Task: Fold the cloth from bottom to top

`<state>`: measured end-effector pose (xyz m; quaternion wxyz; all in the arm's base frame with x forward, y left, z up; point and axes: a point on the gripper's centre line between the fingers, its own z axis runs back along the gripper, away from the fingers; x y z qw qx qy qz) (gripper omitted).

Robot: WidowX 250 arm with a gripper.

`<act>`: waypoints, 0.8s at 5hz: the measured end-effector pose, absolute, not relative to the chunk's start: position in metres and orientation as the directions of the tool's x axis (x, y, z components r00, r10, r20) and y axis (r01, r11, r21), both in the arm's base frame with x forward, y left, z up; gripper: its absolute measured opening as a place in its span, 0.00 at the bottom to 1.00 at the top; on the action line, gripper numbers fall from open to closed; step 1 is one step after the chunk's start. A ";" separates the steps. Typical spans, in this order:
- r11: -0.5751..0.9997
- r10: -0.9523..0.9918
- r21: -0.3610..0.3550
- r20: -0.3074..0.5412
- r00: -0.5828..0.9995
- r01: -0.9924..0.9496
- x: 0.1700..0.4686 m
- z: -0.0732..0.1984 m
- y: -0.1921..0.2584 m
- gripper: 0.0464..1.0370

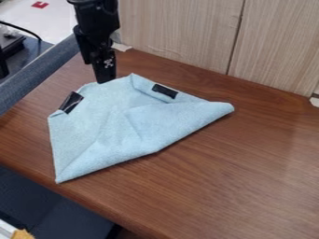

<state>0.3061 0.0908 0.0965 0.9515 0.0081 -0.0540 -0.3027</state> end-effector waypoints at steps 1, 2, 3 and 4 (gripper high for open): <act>0.821 -0.570 0.025 0.082 0.818 0.570 0.305 0.088 0.090 0.96; 0.876 -0.480 -0.025 0.058 0.875 0.482 0.291 0.072 0.086 0.96; 0.927 -0.368 -0.065 0.044 0.929 0.370 0.278 0.064 0.092 0.96; 0.965 -0.256 -0.048 0.023 0.967 0.256 0.257 0.065 0.098 0.96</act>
